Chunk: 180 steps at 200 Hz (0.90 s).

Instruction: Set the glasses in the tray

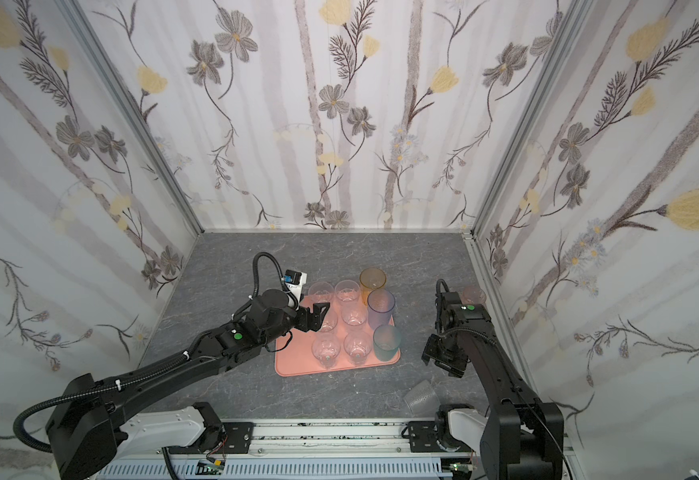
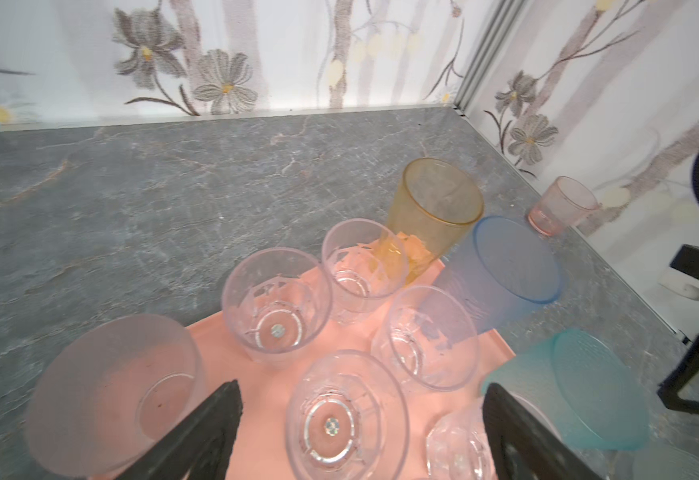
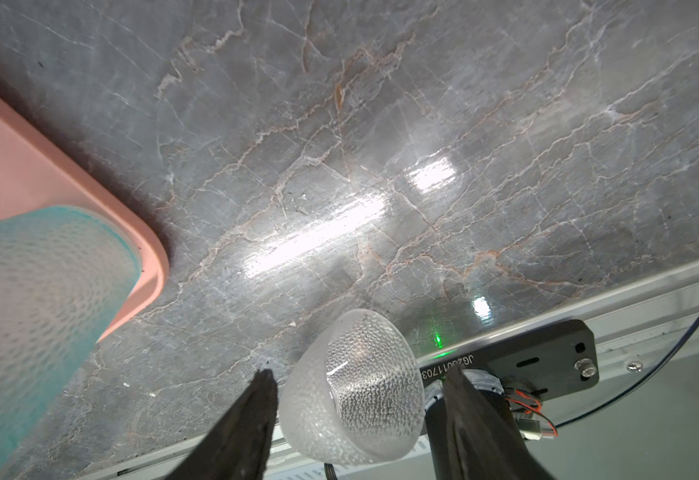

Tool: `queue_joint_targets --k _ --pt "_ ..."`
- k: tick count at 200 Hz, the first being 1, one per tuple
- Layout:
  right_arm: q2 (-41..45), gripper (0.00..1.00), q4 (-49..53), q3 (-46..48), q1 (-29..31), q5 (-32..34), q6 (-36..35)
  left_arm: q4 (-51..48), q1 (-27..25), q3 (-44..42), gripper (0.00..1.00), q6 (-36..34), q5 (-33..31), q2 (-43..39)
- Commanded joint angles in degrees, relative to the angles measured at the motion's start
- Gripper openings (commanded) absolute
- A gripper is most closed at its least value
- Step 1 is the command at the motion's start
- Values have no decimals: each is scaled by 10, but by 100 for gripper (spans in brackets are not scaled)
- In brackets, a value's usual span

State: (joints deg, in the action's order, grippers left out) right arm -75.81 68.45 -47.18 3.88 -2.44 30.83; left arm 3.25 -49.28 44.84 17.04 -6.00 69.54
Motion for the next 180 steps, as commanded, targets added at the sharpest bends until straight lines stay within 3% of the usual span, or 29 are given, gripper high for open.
queue_joint_targets --k 1,38,87,130,180 --pt "0 64 -3 15 1 -20 -2 19 -60 21 92 22 39 21" --pt "-23 64 -10 11 9 -39 -12 22 -188 52 90 21 43 99" --pt "-39 64 -35 -4 14 -74 -15 36 -264 68 78 22 60 186" --pt "9 69 -38 10 33 -83 19 57 -272 51 66 22 108 226" --pt "57 75 -65 26 113 -83 71 97 -251 25 49 36 149 253"
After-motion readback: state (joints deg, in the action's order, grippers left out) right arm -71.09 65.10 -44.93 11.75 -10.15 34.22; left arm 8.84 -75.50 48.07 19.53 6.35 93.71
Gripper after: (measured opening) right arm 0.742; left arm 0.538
